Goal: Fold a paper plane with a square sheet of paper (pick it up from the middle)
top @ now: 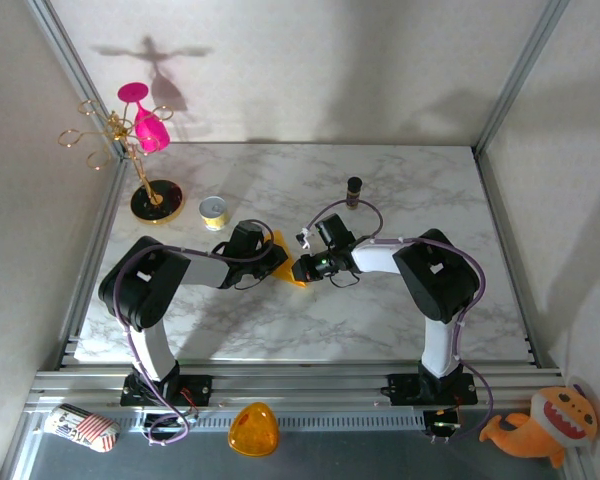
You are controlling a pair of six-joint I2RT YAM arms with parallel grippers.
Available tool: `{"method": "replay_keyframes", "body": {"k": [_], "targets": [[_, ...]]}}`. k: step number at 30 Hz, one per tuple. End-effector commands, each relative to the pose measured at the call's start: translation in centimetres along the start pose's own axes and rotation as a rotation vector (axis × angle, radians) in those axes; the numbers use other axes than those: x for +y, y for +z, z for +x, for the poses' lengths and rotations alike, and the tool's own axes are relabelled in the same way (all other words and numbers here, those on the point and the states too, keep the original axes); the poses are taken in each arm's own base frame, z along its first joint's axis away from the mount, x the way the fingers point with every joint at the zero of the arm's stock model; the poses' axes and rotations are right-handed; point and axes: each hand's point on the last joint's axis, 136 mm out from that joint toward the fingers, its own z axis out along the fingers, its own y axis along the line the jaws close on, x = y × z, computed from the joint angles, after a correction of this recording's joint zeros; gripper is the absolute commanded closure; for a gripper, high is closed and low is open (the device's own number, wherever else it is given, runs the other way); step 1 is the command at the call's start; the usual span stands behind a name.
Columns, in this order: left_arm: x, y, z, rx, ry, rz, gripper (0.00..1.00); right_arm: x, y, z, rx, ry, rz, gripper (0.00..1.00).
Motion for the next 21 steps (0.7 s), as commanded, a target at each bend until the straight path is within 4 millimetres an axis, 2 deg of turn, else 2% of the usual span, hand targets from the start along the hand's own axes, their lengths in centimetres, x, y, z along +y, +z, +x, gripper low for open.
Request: {"method": "replay_keyframes", "body": {"k": [1,4,13,21], "targets": [[7.5,0.5,2.0,0.048,-0.077,-0.257,0.85,-1.0,0.5,1.3,0.054,0.021,0.039,0.91],[8.2,0.4,2.1,0.047,-0.084,-0.297,0.86,-1.2,0.5,1.6,0.068,0.025,0.049,0.91],[10.5,-0.3,2.0,0.031,-0.100,-0.417,0.87,-2.1,0.1,4.3,0.142,0.055,0.083,0.91],[10.7,-0.3,2.1,0.036,-0.099,-0.430,0.87,-2.7,-0.9,7.0,0.182,0.085,0.114,0.91]]}}
